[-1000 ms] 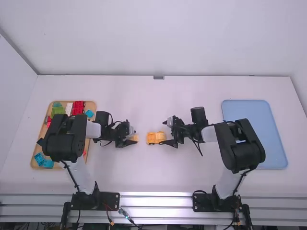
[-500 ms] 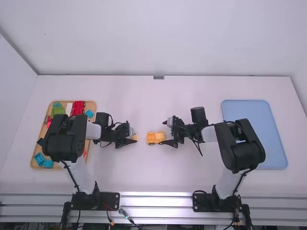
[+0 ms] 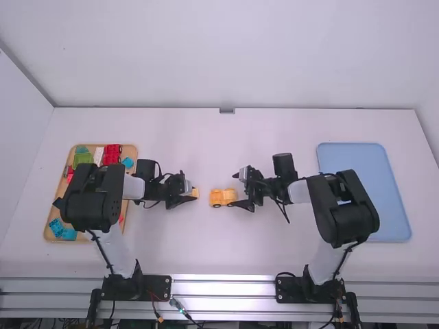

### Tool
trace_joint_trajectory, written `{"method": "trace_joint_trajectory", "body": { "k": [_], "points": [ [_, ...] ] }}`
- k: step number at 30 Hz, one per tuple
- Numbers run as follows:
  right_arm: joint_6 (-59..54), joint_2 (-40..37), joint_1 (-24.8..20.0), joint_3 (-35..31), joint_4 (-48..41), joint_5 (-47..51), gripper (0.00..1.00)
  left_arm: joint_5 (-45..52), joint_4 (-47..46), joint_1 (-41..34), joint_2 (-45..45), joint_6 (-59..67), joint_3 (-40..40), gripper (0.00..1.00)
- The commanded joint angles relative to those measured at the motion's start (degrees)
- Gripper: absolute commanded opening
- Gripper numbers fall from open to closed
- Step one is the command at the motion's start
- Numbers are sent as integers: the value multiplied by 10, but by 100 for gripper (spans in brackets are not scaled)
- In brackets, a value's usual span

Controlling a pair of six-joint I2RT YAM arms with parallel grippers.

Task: Assemble lego blocks to make yellow taxi

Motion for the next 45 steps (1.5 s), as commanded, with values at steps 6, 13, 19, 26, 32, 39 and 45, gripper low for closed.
{"method": "trace_joint_trajectory", "body": {
  "k": [6,13,19,26,32,39,45],
  "points": [
    [4,4,29,-1,0,1,99,14,-36,-16,-28,-23,22,29],
    [1,4,76,-1,2,106,99,-6,-83,-55,-102,-23,21,25],
    [-14,9,68,-3,1,108,99,6,-102,-76,-120,-23,21,23],
    [-14,95,53,14,61,29,99,-6,-82,-111,-120,-66,21,20],
    [-25,124,44,30,62,9,93,-45,-48,-148,-120,-118,21,25],
    [-35,128,46,32,64,8,80,-43,-23,-153,-107,-138,21,23],
    [-36,128,46,32,62,9,60,-25,19,-154,-73,-155,21,24]
  ]
}}
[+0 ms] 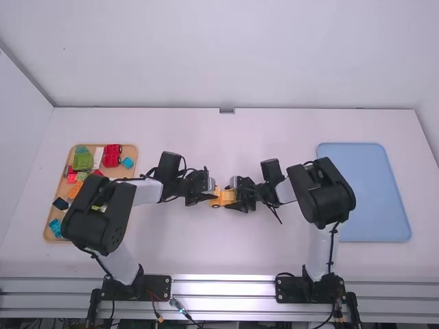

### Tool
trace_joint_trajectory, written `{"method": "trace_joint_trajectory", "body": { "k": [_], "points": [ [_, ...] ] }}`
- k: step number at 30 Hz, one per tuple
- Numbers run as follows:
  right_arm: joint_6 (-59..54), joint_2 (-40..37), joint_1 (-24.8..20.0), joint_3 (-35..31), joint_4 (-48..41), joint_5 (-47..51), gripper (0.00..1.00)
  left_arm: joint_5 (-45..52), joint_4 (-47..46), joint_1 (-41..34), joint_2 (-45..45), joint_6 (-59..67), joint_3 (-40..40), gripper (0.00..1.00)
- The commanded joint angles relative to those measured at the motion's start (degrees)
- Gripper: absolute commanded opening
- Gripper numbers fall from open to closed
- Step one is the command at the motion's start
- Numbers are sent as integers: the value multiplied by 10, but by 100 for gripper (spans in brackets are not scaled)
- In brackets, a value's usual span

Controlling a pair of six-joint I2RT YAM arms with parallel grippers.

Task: Assemble lego blocks to make yellow taxi

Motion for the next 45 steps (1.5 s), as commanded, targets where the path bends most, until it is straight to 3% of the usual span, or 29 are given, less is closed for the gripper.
{"method": "trace_joint_trajectory", "body": {
  "k": [1,3,8,13,36,38,40,44,45],
  "points": [
    [-3,9,2,7,-1,-10,59,21,4,-3,17,-15,6,24],
    [-3,9,2,7,-1,-10,54,21,3,-3,20,-16,6,23],
    [-3,9,2,7,-2,-10,54,21,-4,-4,28,-14,6,22],
    [-3,9,2,7,-3,-10,54,21,1,-4,43,6,6,8],
    [-3,9,10,7,-18,-10,49,10,-10,-23,44,30,6,8],
    [-3,9,10,7,-18,-10,49,7,-13,-26,44,31,6,12],
    [-3,9,10,7,-18,-10,49,-6,-17,-26,44,33,6,23],
    [-1,9,10,7,-18,-10,50,-11,-16,-26,44,32,6,63],
    [-1,9,10,7,-18,-10,50,-11,-14,-26,44,32,6,66]
  ]
}}
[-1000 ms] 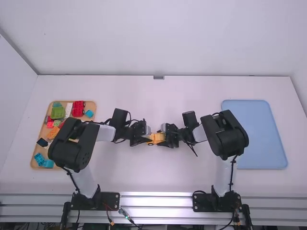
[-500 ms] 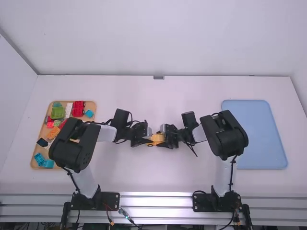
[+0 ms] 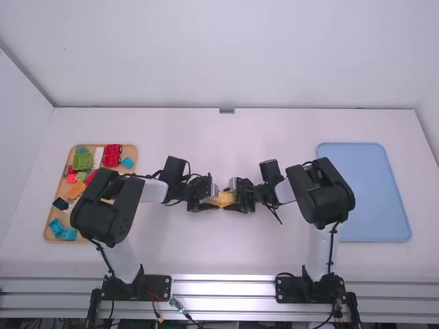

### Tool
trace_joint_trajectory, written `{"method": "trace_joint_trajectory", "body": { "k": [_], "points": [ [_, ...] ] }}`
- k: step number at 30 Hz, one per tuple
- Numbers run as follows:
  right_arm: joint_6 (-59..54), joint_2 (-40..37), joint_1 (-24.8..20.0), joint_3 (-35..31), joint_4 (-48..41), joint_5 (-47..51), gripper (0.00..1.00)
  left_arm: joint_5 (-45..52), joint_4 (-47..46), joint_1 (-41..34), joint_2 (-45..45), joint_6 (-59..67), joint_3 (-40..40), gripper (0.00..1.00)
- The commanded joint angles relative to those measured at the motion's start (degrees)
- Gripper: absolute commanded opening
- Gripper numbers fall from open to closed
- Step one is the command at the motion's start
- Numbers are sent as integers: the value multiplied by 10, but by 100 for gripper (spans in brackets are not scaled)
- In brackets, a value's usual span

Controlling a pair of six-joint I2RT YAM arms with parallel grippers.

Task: Assemble lego blocks to make yellow taxi

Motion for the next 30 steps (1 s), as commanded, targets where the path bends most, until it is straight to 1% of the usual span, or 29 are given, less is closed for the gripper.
{"method": "trace_joint_trajectory", "body": {
  "k": [1,4,9,13,14,15,16,18,22,23,24,28,30],
  "points": [
    [2,9,3,7,-4,1,50,-4,2,-8,5,8,3,67],
    [2,9,3,7,-4,1,50,-2,21,-4,5,-15,4,79],
    [2,9,3,7,-4,0,50,-3,24,-3,-9,-42,11,82],
    [2,9,2,7,-4,1,51,-7,24,0,-15,-54,13,81],
    [2,9,3,7,-4,0,51,-7,21,0,-15,-54,12,79],
    [2,9,3,7,-4,0,51,-7,12,0,-15,-54,12,75],
    [2,9,3,7,-4,0,51,-7,6,0,-15,-54,12,67],
    [2,9,2,7,-4,1,50,-7,-5,0,-14,-54,12,58],
    [2,9,2,7,-4,0,51,-9,-8,-4,-9,-54,12,50],
    [2,9,3,7,-4,0,50,-9,-8,-4,-9,-54,12,44],
    [2,9,2,7,-4,0,51,-9,-8,-4,-9,-54,12,42],
    [2,9,3,7,-4,1,51,-9,-5,-4,-9,-54,12,23],
    [2,9,2,7,-4,0,50,-9,-6,-4,-9,-54,12,20]
  ]
}}
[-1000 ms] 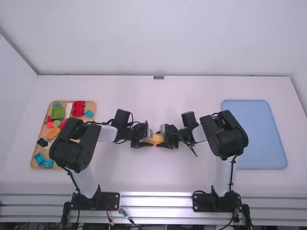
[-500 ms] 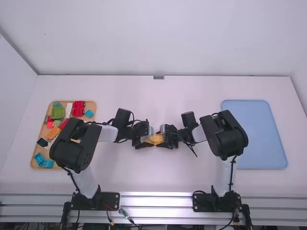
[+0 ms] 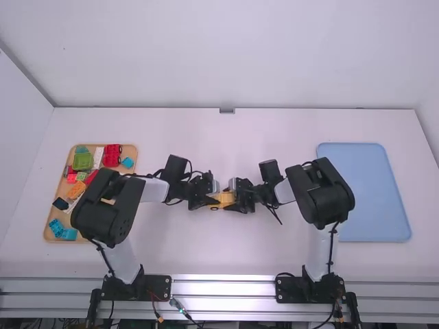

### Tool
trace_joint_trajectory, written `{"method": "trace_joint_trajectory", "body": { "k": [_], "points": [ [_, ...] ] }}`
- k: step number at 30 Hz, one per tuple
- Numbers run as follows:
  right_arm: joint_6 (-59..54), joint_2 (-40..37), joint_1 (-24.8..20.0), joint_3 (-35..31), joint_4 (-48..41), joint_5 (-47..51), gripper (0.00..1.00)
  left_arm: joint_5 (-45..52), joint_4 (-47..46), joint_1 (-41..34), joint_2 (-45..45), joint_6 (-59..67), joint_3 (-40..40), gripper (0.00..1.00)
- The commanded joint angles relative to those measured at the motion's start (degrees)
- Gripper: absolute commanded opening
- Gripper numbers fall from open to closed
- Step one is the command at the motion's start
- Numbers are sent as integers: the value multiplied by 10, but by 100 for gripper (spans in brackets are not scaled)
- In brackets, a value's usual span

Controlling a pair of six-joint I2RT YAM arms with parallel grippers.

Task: Assemble lego blocks to make yellow taxi

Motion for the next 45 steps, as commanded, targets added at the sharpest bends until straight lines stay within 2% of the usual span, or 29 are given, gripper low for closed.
{"method": "trace_joint_trajectory", "body": {
  "k": [1,4,7,8,9,10,12,13,15,19,24,26,27,28,29,30,31,32,34,45],
  "points": [
    [2,9,2,7,-4,1,51,8,-2,-1,-8,-1,4,19],
    [2,9,2,7,-4,1,50,8,-3,-1,-8,16,4,14],
    [2,9,3,7,-4,1,50,9,-2,-1,-8,20,4,14],
    [2,9,2,7,-4,1,51,9,-2,-1,-8,20,4,19],
    [2,9,2,7,-4,1,51,9,-2,-1,-8,21,4,29],
    [2,9,2,7,-4,1,51,12,-2,-2,-8,20,4,44],
    [2,9,3,7,-4,1,51,12,-1,-5,-8,21,4,52],
    [2,9,2,7,-4,1,53,12,2,-5,-8,20,4,67],
    [2,9,3,7,-4,1,53,15,3,-5,-8,20,4,78],
    [2,9,3,7,-4,1,54,56,20,-2,-10,18,4,93],
    [2,9,3,7,-4,1,54,58,23,12,-45,-9,4,95],
    [2,9,3,7,-4,1,54,58,23,15,-62,-32,4,90],
    [2,9,2,7,-4,1,54,57,19,13,-68,-33,4,79],
    [2,9,2,7,-4,1,54,51,13,13,-71,-28,4,60],
    [2,9,2,7,-4,1,54,47,9,13,-71,-27,4,50],
    [2,9,2,7,-4,1,54,37,2,15,-71,-27,4,29],
    [2,9,3,7,-4,1,54,27,-13,13,-71,-28,4,16],
    [2,9,3,7,-4,1,54,23,-23,11,-71,-27,4,9],
    [2,9,3,7,-3,1,54,23,-39,10,-71,-26,4,2],
    [2,9,3,7,-4,0,54,24,-21,11,-21,-18,-7,2]
  ]
}}
